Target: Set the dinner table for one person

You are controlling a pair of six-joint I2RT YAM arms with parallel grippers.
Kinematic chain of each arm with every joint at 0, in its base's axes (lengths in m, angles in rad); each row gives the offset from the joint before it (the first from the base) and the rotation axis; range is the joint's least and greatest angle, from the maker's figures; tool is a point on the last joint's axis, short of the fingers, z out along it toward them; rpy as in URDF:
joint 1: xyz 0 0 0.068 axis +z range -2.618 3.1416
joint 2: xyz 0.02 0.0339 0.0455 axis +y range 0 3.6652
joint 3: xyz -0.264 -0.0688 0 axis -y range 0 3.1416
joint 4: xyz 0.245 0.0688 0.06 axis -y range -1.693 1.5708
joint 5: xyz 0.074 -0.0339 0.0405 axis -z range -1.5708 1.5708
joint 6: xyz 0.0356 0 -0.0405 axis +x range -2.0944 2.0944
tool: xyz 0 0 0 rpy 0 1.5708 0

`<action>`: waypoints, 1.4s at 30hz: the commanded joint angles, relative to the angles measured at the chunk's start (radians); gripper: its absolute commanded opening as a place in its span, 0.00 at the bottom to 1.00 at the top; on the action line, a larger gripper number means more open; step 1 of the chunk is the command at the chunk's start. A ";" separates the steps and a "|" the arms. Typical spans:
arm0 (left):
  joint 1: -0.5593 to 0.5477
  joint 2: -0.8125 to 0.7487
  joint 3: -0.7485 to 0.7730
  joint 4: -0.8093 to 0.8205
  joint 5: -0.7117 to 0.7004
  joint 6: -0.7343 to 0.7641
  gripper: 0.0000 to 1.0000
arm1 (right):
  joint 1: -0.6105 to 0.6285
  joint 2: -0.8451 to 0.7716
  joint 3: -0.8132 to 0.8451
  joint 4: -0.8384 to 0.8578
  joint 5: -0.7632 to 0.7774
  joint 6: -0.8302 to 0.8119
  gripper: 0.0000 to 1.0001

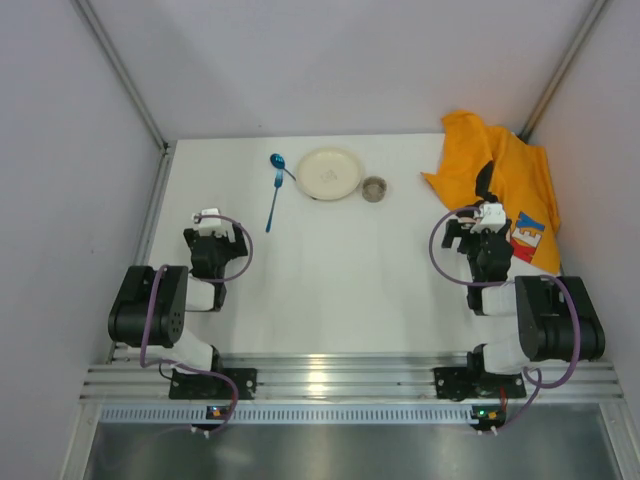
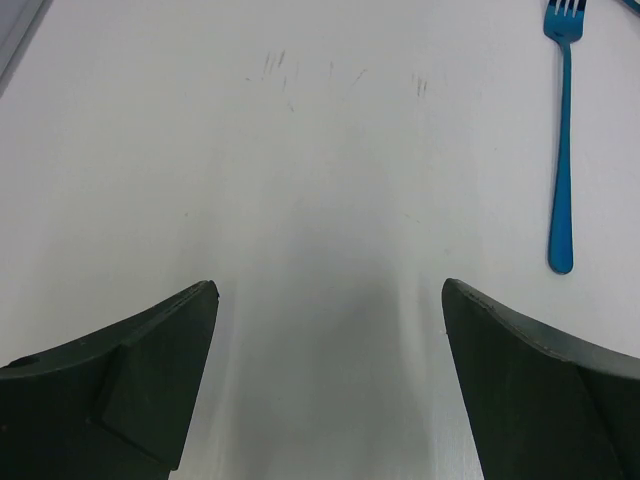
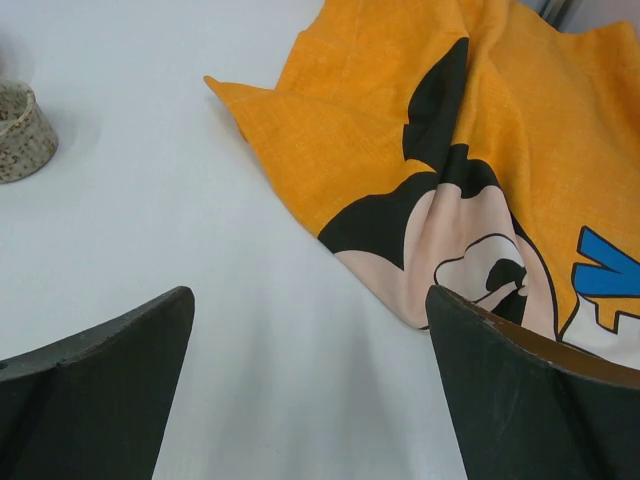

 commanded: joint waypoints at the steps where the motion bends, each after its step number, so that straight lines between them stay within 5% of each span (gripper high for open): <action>1: -0.001 -0.001 0.008 0.092 0.013 -0.005 0.99 | 0.003 0.002 0.015 0.054 -0.019 0.007 1.00; 13: -0.007 -0.001 0.010 0.097 0.005 0.000 0.99 | 0.007 -0.026 0.024 0.028 0.035 0.004 1.00; 14: -0.010 -0.021 0.024 0.120 -0.008 0.012 0.99 | 0.044 -0.064 0.095 -0.067 0.067 0.001 1.00; 15: -0.027 -0.057 0.060 0.045 -0.030 0.021 0.99 | 0.075 -0.111 0.168 -0.353 0.139 -0.009 1.00; 16: -0.032 -0.103 0.121 -0.259 -0.069 0.018 0.99 | 0.092 -0.169 0.255 -0.517 0.188 0.006 1.00; 18: -0.032 -0.145 0.363 -0.538 -0.123 -0.047 0.99 | 0.110 -0.182 0.548 -0.824 0.203 0.108 1.00; 19: -0.032 -0.141 0.446 -0.739 -0.151 -0.083 0.99 | 0.110 -0.153 0.635 -0.869 0.180 0.134 1.00; 24: -0.024 -0.089 0.871 -1.101 0.022 -0.258 0.99 | 0.054 0.052 1.096 -1.145 0.155 0.438 1.00; 28: -0.029 -0.096 0.967 -1.205 0.099 -0.350 0.99 | -0.022 0.264 1.383 -1.442 0.064 0.523 1.00; 31: -0.068 -0.121 0.982 -1.277 0.117 -0.359 0.99 | -0.045 0.327 1.423 -1.459 0.042 0.578 1.00; 37: -0.141 -0.242 0.849 -1.315 0.171 -0.410 0.99 | -0.023 0.688 1.837 -1.844 -0.138 0.537 0.98; 42: -0.199 -0.291 0.781 -1.347 0.186 -0.432 0.99 | 0.007 0.746 1.819 -1.830 -0.086 0.532 0.98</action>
